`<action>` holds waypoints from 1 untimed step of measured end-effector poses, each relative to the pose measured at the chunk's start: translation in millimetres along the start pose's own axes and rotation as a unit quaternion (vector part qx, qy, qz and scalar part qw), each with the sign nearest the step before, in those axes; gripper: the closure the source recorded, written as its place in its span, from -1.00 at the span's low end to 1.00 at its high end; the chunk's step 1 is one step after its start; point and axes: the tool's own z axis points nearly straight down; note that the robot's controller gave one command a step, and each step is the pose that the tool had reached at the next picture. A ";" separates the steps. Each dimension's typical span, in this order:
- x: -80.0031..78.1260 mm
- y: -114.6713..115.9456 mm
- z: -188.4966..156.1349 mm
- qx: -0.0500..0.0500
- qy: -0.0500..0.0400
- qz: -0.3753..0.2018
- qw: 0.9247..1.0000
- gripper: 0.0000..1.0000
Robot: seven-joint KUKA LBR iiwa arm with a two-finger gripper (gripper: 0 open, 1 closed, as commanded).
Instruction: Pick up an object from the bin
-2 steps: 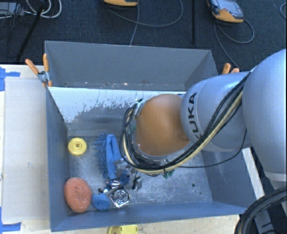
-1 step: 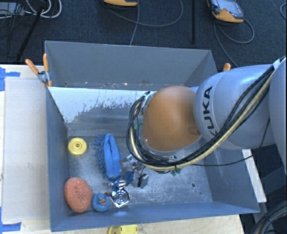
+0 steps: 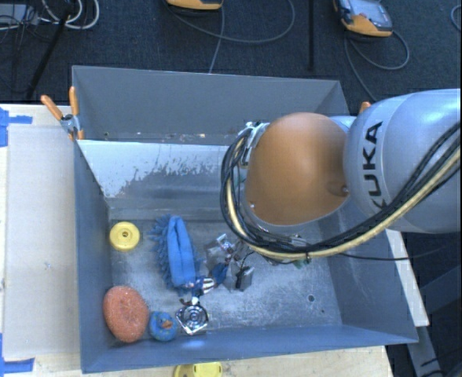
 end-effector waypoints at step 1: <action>-29.6 -21.9 -152.3 0.001 -0.003 -0.011 1.000 1.00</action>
Offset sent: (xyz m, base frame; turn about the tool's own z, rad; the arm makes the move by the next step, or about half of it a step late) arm 0.0000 0.0000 0.0000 0.0000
